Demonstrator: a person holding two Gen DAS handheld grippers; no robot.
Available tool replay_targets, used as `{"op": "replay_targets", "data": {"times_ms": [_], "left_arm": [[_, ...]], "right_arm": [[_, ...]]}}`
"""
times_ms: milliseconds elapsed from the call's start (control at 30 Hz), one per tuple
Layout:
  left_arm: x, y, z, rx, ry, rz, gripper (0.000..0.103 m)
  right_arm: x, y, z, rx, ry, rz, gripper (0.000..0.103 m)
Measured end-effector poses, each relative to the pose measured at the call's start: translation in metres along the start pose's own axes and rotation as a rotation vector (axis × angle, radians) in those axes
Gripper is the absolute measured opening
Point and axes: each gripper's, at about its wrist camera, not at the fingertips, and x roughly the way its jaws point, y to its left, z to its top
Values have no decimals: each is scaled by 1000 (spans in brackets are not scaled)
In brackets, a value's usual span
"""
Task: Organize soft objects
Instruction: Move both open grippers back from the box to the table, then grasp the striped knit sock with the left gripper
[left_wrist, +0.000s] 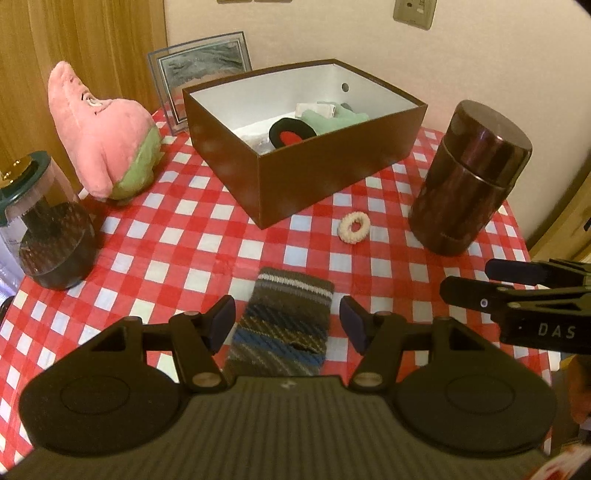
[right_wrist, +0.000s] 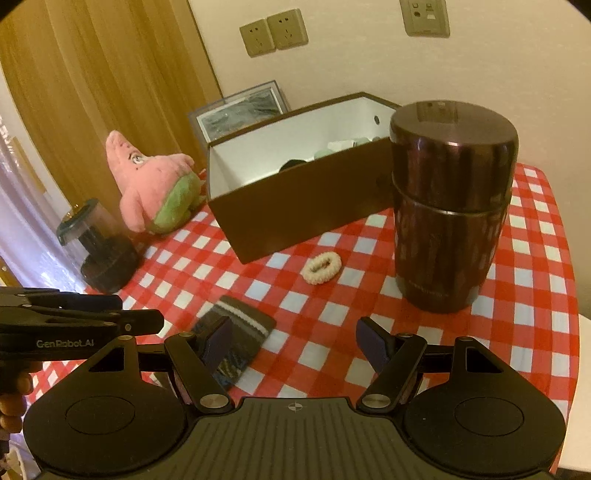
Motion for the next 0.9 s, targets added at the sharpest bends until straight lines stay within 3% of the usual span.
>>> {"op": "replay_targets", "data": {"times_ms": [500,900], "left_arm": [[25,-13,-37,52,40,-25,60],[56,-32,-56,182,59,30,61]], "right_arm": [[22,-19,-27,22,87,-52,73],[32,-29,-38,37,127,-66,73]]}}
